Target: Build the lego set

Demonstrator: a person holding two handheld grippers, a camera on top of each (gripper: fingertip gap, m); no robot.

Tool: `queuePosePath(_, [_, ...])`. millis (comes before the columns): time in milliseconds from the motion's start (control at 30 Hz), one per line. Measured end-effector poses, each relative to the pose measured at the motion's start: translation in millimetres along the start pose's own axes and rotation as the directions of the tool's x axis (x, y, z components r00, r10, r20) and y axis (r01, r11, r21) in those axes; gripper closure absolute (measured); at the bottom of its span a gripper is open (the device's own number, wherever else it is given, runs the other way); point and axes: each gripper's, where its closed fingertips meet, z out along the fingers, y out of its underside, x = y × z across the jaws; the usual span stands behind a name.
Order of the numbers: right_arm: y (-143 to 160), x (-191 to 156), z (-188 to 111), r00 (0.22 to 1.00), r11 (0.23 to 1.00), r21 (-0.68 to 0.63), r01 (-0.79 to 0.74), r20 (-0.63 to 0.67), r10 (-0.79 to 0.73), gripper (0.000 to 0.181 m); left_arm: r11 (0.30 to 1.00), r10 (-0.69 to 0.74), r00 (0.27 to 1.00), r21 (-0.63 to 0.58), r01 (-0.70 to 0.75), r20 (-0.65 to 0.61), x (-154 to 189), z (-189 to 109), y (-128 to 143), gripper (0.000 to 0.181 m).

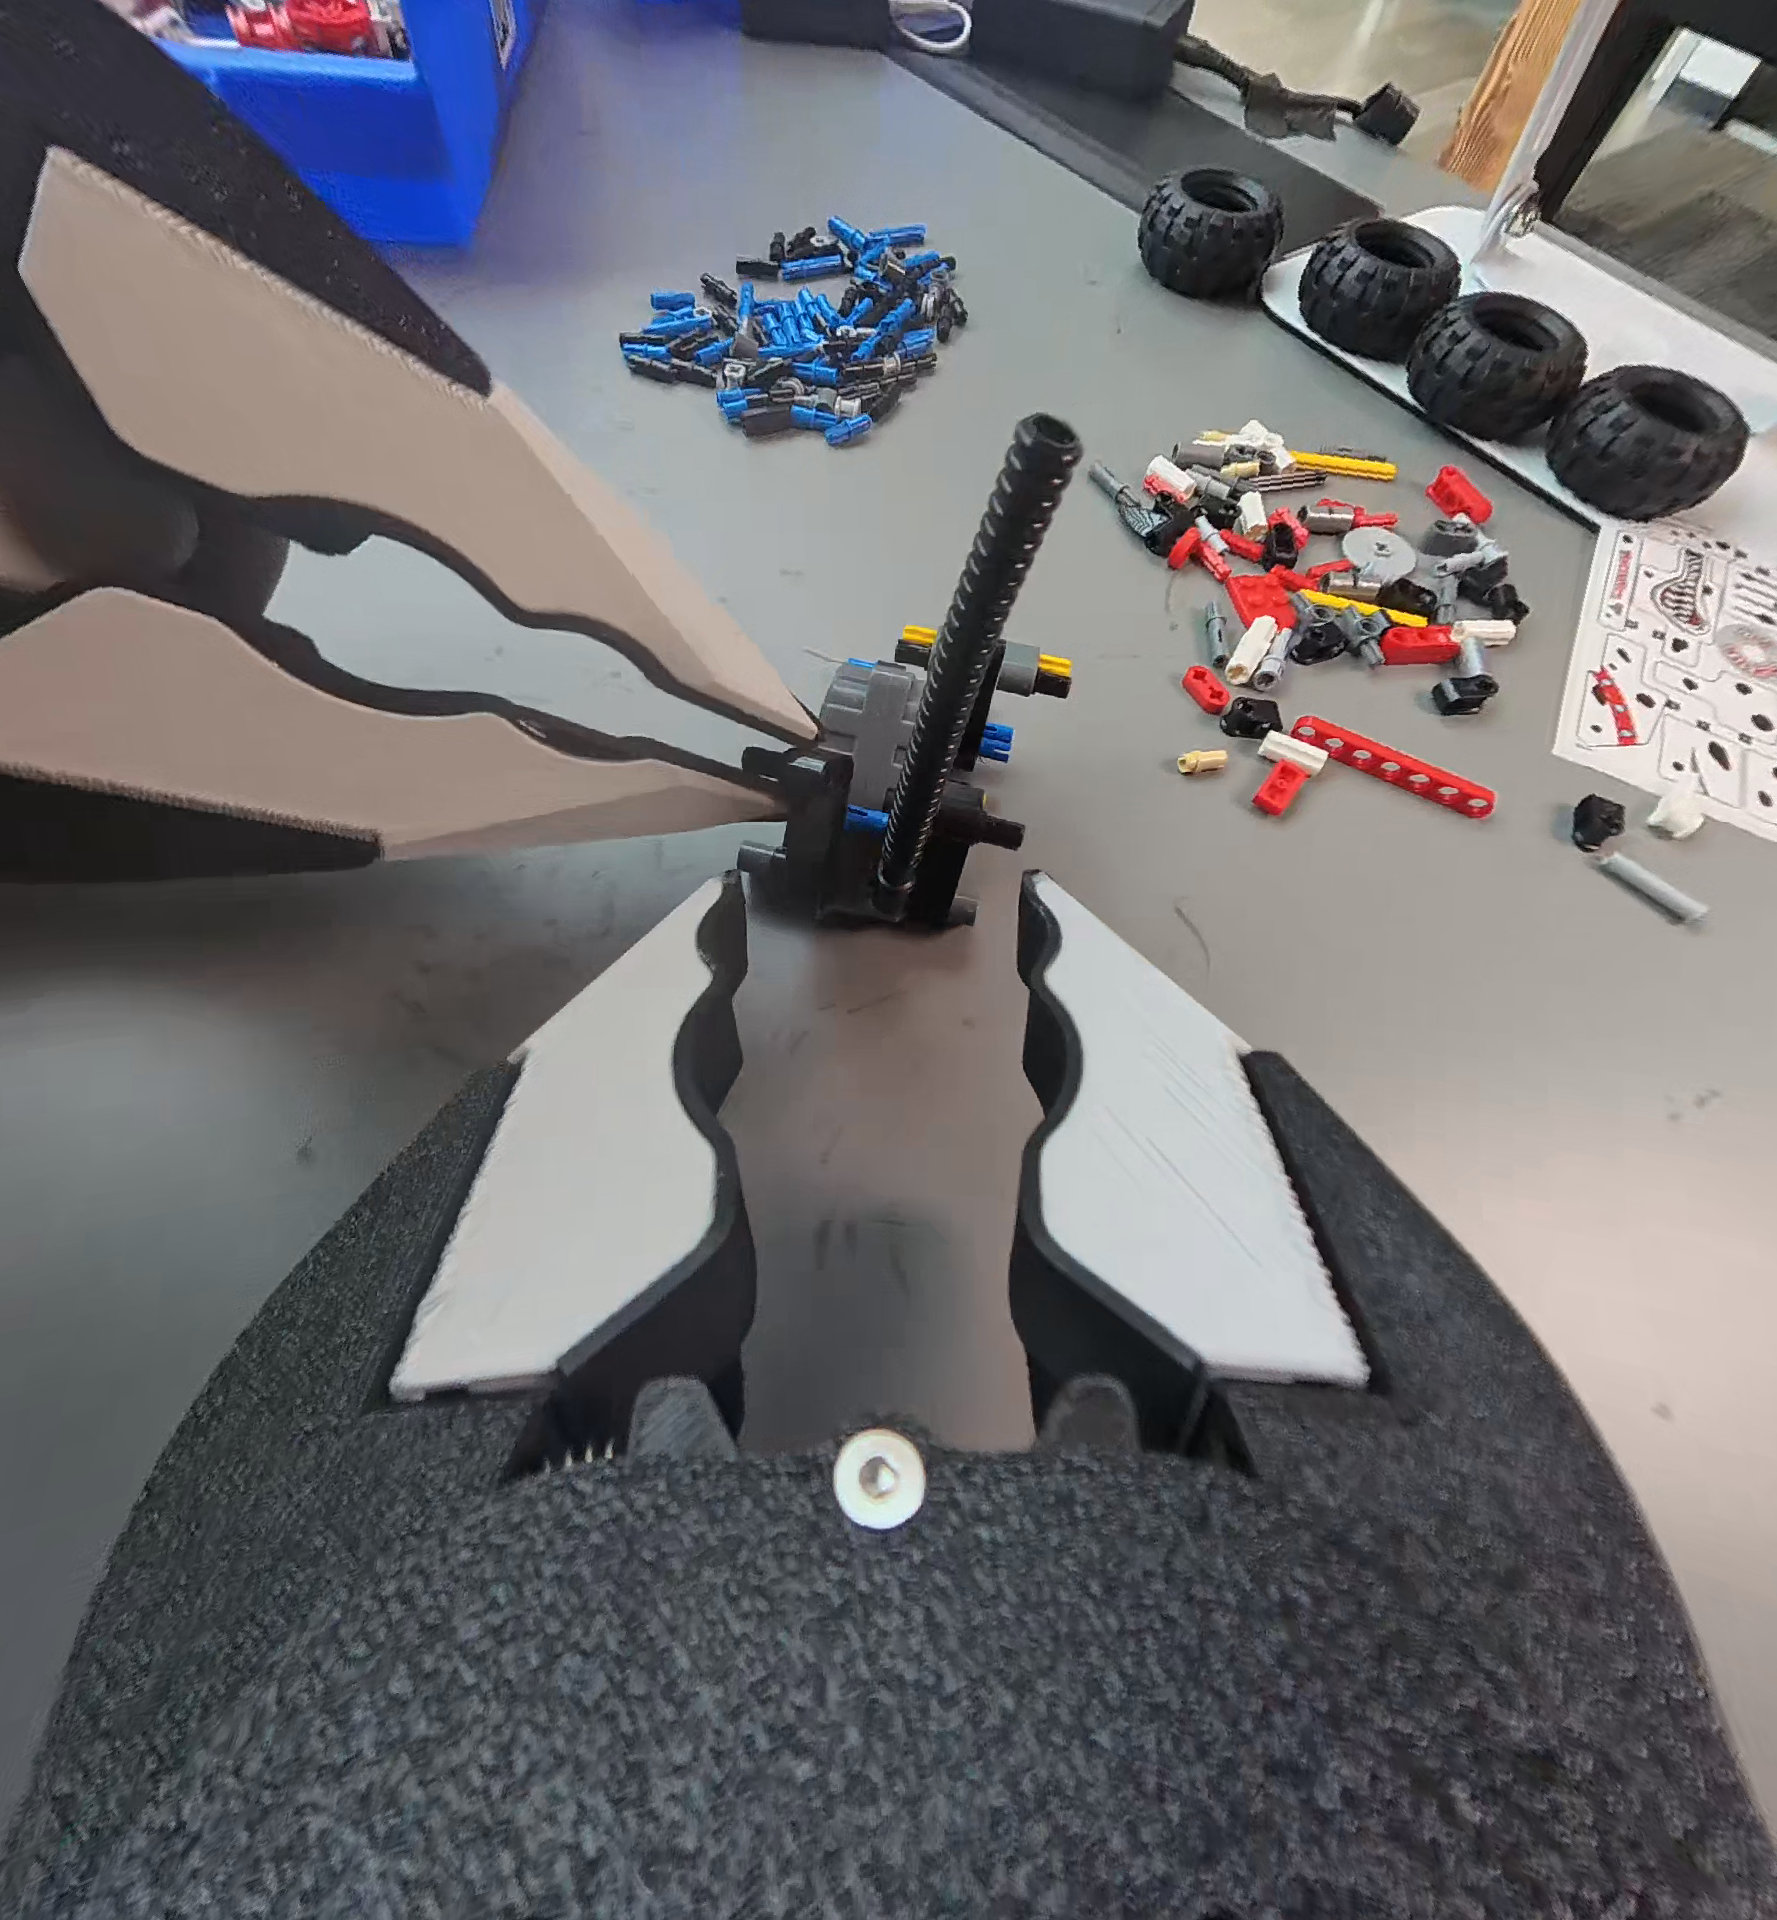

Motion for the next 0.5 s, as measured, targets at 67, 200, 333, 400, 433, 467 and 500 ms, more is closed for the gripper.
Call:
queuePosePath(67, [-0.6,0.0,4.6,0.999,0.999,-0.011,-0.031,0.017,0.031,0.133,1.0,-0.004,1.0,-0.004,0.004,0.003,-0.4,0.7,0.0,0.173])
queuePosePath(200, [1.5,0.6,11.0,0.999,0.998,-0.041,-0.041,0.02,0.041,0.143,1.0,-0.009,1.0,-0.014,0.009,0.007,-0.5,1.7,-0.1,0.173])
queuePosePath(333, [0.1,-0.2,12.1,1.0,0.999,-0.036,-0.011,-0.001,0.011,0.145,1.0,-0.021,1.0,-0.022,0.021,0.008,-0.9,1.4,1.0,0.173])
queuePosePath(400, [-0.4,-0.6,11.6,1.0,1.0,-0.031,-0.007,-0.002,0.007,0.146,0.999,-0.03,1.0,-0.026,0.03,0.008,-0.9,0.9,1.3,0.173])
queuePosePath(433, [-0.7,-0.8,11.5,1.0,1.0,-0.029,-0.004,-0.002,0.004,0.146,0.999,-0.033,0.999,-0.027,0.033,0.009,-1.1,0.4,1.2,0.173])
queuePosePath(467, [-1.1,-1.0,11.3,1.0,1.0,-0.026,-0.002,-0.002,0.002,0.146,0.999,-0.034,0.999,-0.028,0.034,0.01,-1.2,0.0,1.1,0.173])
queuePosePath(500, [-1.3,-1.2,11.1,1.0,1.0,-0.024,-0.001,-0.002,0.001,0.147,0.999,-0.036,0.999,-0.028,0.037,0.011,-1.2,-0.5,1.0,0.173])
